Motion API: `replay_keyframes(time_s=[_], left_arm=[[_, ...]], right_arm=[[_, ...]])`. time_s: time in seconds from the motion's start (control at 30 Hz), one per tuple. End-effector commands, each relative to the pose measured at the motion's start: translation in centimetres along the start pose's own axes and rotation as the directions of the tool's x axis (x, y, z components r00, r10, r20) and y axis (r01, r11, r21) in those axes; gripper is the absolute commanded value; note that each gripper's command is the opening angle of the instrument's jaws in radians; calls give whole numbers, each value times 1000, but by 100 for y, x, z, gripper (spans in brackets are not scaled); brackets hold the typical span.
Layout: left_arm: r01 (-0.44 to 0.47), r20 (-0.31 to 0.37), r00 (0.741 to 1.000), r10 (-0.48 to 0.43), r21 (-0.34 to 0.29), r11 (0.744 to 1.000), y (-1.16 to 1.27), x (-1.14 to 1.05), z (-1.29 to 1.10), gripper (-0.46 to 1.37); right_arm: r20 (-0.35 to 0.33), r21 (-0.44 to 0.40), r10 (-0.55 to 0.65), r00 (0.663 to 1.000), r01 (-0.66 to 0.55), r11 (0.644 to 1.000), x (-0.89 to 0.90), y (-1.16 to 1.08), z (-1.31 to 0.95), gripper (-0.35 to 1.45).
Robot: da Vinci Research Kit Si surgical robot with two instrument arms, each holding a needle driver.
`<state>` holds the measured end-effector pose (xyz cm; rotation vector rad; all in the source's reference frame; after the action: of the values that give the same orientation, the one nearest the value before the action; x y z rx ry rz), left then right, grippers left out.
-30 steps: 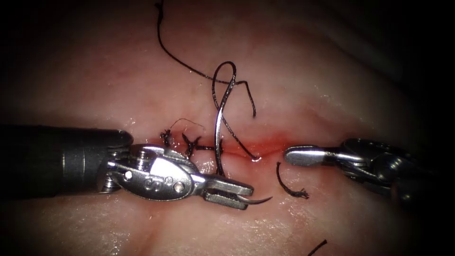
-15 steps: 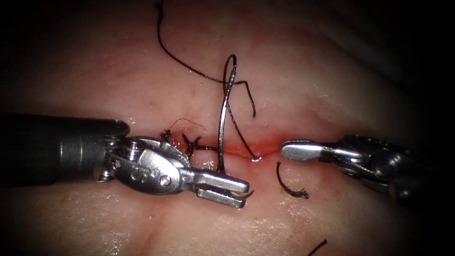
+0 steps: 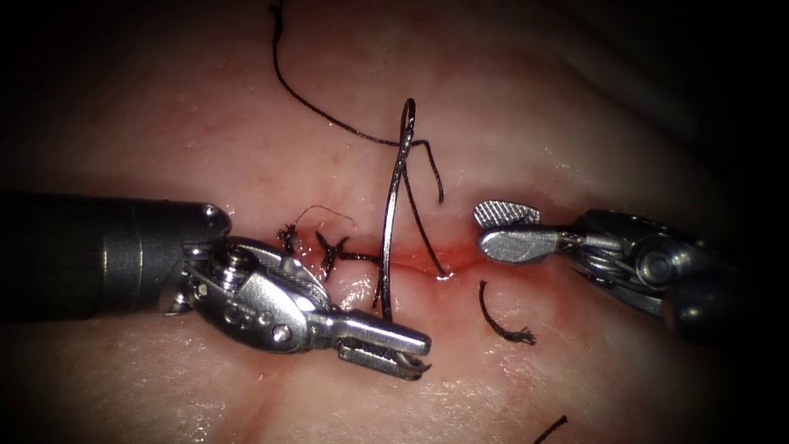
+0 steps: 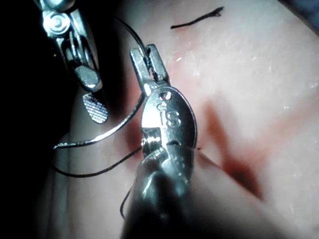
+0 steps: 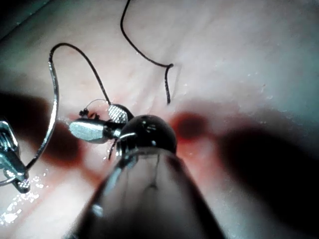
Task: Wound Closure
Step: Hand over the needle to the right needle driver
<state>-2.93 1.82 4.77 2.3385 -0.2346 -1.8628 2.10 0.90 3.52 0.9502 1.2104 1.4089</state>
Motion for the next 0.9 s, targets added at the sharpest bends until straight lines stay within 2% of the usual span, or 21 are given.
replay_keyframes(time_s=[0.03,0.27,0.43,0.9], left_arm=[[-13,-3,1000,13,-3,1000,-1,-1,1,-35],[-72,-14,997,72,-11,997,0,0,1,-35],[-132,-12,991,131,-50,990,2,-2,1,-35],[-146,-7,989,146,-46,988,3,-6,8,-35]], right_arm=[[1,9,27,1000,-27,1000,0,-2,3,132],[16,0,42,999,-42,999,0,-5,12,134],[23,-7,72,997,-72,997,0,-5,15,133],[26,1,87,996,-87,996,-7,-12,35,132]])
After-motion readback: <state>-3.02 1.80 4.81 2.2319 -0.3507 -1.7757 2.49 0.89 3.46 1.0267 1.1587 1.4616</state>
